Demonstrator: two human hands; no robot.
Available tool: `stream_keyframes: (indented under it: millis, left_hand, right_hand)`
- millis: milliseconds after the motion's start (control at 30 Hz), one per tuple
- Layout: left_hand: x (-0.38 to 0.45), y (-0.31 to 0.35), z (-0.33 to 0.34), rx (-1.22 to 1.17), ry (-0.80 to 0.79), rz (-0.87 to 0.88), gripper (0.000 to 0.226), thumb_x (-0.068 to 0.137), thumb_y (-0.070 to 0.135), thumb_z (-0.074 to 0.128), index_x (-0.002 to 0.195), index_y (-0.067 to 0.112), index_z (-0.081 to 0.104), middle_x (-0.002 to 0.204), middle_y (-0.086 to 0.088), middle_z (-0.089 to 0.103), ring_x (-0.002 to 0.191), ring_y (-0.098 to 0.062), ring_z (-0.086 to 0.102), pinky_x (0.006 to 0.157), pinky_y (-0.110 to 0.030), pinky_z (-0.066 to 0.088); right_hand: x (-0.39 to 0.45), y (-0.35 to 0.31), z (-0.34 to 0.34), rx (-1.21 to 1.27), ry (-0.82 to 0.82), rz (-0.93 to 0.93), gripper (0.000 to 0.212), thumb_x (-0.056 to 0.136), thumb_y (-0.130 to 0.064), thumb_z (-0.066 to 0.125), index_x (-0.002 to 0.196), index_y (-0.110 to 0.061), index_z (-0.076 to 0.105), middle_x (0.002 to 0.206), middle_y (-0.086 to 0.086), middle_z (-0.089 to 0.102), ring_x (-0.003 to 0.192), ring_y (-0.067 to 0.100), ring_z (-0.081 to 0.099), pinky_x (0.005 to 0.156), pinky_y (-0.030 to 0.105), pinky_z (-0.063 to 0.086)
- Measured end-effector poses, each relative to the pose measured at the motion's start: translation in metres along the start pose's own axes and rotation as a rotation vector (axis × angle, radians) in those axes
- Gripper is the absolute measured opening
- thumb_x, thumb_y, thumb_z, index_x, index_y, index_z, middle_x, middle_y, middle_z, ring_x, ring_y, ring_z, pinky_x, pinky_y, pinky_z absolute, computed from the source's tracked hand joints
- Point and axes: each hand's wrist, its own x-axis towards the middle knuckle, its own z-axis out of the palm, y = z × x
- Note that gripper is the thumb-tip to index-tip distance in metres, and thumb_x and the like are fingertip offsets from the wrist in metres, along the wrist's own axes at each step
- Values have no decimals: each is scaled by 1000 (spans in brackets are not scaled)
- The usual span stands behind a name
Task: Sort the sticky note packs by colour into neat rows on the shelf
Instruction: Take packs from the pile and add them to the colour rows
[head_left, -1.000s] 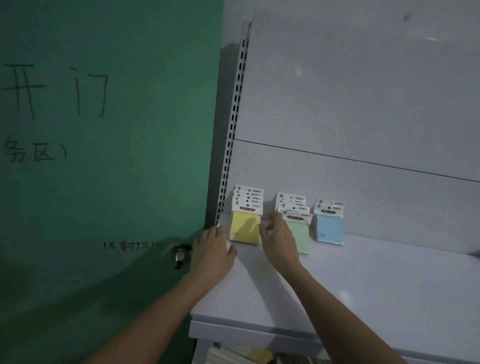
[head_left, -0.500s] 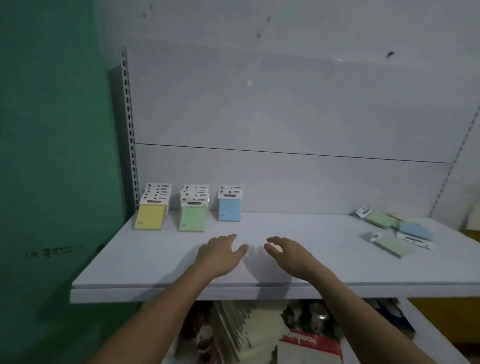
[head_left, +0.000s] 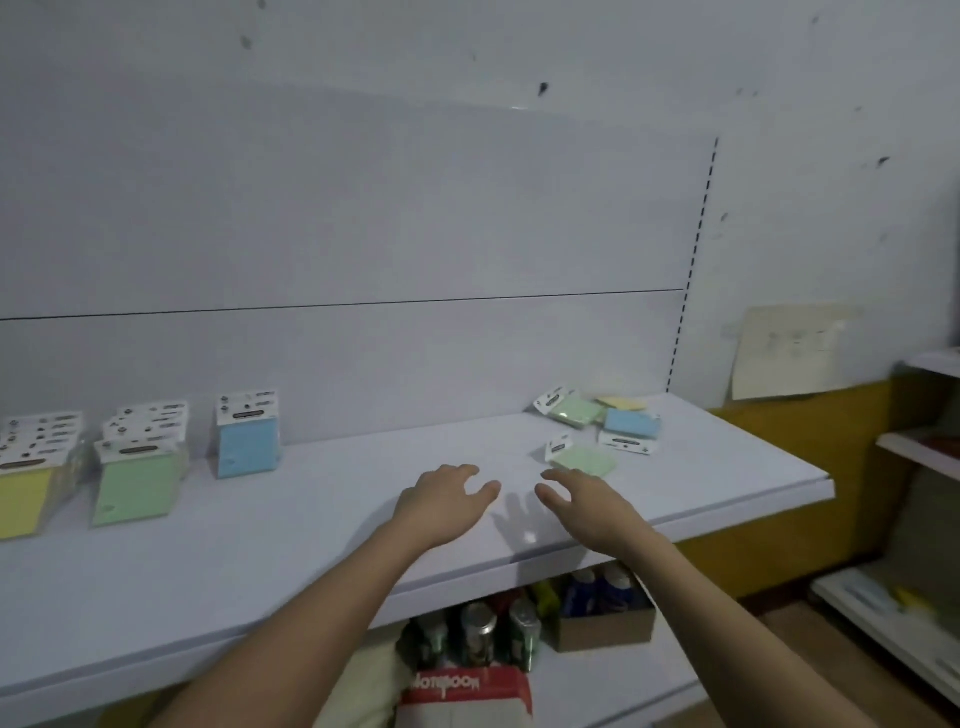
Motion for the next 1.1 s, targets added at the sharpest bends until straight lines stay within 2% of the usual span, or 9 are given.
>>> stream_keyframes:
  millis: [267,367,467,600,667,800,933,1100]
  left_hand:
    - [113,51,43,-215,-45,-19,68,82,63,54,137,24,46,141,-1,48,128,-21,45,103,-39,41]
    - [152,64,57,-217,-36,-27,69,77,64,58,132,24,50,134,1,53,125,-20,47,101,-39,42]
    - [180,71,68,-169,-30,-55,66,72,68,59,124,27,55,123,6,60,120,-18,51,99,-37,42]
    - [200,81,74,-142,-85,-56,54,66,68,64,103,28,63,102,10,67,102,-15,60,92,-36,44]
    - [206,87,73,-135,-119,-52,51,64,64,70,97,27,64,97,10,68,93,-13,61,86,-33,45]
    - [213,93,79,-197,-168,-47,39,65,46,80,93,25,63,93,9,63,88,-13,60,84,-32,49]
    - [224,98,80,-241,-171,-63,27,71,31,80,87,20,61,87,6,57,73,-10,52,60,-22,39]
    - [233,100,87,-354,-53,-151,26,70,26,80,90,22,63,96,4,57,82,-12,53,66,-23,39]
  right_hand:
    - [78,72,-44,-44,-2,75,51,96,-54,36,139,-28,45,145,0,47,129,21,46,104,41,39]
    - [120,95,-61,-47,43,83,49,95,-52,40,136,-25,49,142,0,50,125,21,50,99,36,40]
    - [160,111,-62,-31,85,93,47,97,-46,42,135,-19,51,139,5,52,122,24,52,93,33,39]
    - [206,127,-50,-32,58,74,49,94,-43,48,135,-16,49,139,6,51,126,25,48,101,38,41]
    - [227,131,-49,-59,66,48,49,93,-42,51,134,-15,49,136,7,52,123,26,48,99,40,42]
    - [258,140,-42,-185,78,-1,50,93,-43,52,127,-8,51,128,12,50,120,31,43,95,42,43]
    - [279,148,-35,-228,15,-17,51,89,-45,59,118,-4,53,123,16,49,117,35,43,92,42,40]
    - [292,159,-38,-126,-20,-68,65,78,-44,74,121,-2,48,125,19,45,118,36,40,94,39,38]
